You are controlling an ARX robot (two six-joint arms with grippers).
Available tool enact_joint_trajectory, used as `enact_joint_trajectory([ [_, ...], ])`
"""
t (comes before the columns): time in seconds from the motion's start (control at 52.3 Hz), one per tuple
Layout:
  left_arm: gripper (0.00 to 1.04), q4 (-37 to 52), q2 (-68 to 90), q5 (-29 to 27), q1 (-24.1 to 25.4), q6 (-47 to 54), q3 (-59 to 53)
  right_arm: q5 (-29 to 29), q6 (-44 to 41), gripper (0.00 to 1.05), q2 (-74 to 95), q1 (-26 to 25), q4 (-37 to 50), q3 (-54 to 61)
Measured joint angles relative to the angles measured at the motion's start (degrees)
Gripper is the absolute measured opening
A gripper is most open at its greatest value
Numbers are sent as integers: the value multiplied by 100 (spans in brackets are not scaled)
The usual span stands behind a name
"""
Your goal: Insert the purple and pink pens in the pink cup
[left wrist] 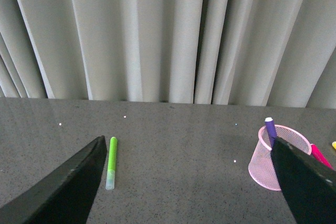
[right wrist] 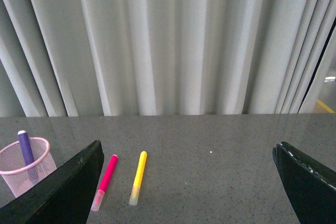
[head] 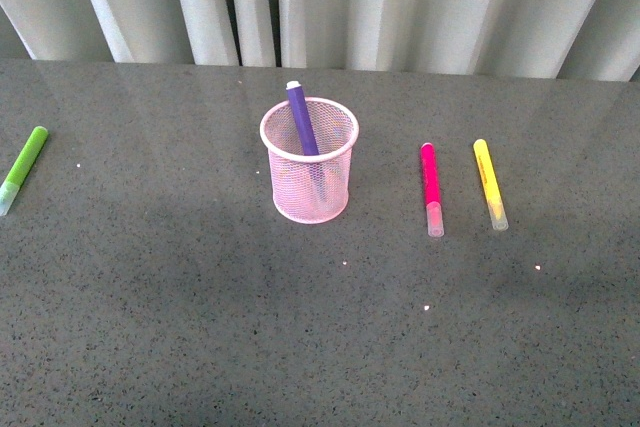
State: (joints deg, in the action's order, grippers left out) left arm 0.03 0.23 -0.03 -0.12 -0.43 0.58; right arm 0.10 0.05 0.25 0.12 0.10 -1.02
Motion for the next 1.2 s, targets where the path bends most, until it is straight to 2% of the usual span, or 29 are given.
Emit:
enact_joint_trajectory([
  [0.038, 100, 0, 0, 0, 0, 9, 0, 0, 2, 98, 0, 0, 0, 0],
  [0.478, 98, 0, 0, 0, 0, 7, 0, 2, 2, 98, 9, 2, -13, -4],
  [0.535, 98, 0, 0, 0, 0, 9, 0, 295, 343, 98, 352, 31, -643, -256],
  [0.592, 98, 0, 0, 0, 0, 9, 0, 223, 896, 98, 1521, -170, -981, -691],
  [0.688, 98, 0, -2, 2, 0, 9, 0, -181, 1410, 98, 3790, -739, 17, -1427],
  [0.802, 98, 0, -4, -2, 0, 9, 0, -280, 1611, 98, 5827, -935, 776, -2149],
  [0.936, 98, 0, -4, 2, 0, 9, 0, -260, 1593, 98, 7414, -793, 940, -2813],
  [1.203, 98, 0, -4, 0, 0, 9, 0, 90, 1429, 98, 9656, -52, 1058, -4310],
])
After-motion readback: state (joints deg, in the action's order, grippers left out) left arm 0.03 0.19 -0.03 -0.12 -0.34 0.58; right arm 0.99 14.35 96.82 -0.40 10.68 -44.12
